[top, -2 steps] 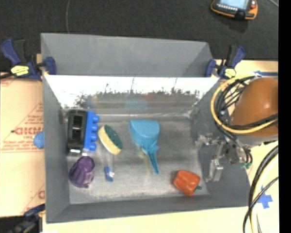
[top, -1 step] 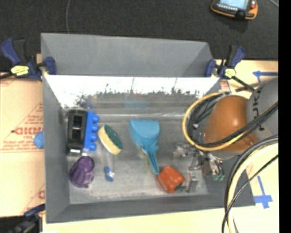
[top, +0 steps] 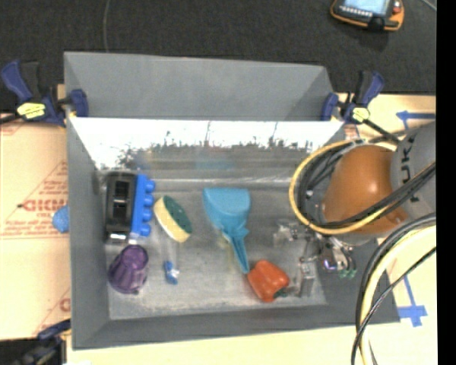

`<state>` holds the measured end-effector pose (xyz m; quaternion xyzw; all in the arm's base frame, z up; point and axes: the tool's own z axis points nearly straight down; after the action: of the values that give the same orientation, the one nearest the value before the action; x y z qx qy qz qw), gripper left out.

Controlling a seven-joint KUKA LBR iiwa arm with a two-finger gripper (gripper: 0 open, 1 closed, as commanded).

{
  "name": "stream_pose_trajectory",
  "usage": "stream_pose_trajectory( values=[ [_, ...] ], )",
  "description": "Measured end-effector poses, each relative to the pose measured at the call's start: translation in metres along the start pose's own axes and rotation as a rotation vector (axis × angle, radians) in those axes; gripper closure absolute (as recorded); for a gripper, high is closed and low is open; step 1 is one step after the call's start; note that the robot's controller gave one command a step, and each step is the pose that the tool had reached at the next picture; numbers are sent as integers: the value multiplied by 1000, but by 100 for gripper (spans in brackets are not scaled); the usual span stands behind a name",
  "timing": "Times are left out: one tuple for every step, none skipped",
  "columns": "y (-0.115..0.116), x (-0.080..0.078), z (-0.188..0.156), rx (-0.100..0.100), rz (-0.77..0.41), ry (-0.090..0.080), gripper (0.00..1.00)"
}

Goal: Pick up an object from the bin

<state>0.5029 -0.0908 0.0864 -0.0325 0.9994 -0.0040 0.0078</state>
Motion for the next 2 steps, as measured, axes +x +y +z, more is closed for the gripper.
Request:
stream_pose_trajectory(
  values=[
    [14, 15, 16, -6, 58, 7, 0],
    [15, -2, 16, -1, 210, -6, 0]
  ],
)
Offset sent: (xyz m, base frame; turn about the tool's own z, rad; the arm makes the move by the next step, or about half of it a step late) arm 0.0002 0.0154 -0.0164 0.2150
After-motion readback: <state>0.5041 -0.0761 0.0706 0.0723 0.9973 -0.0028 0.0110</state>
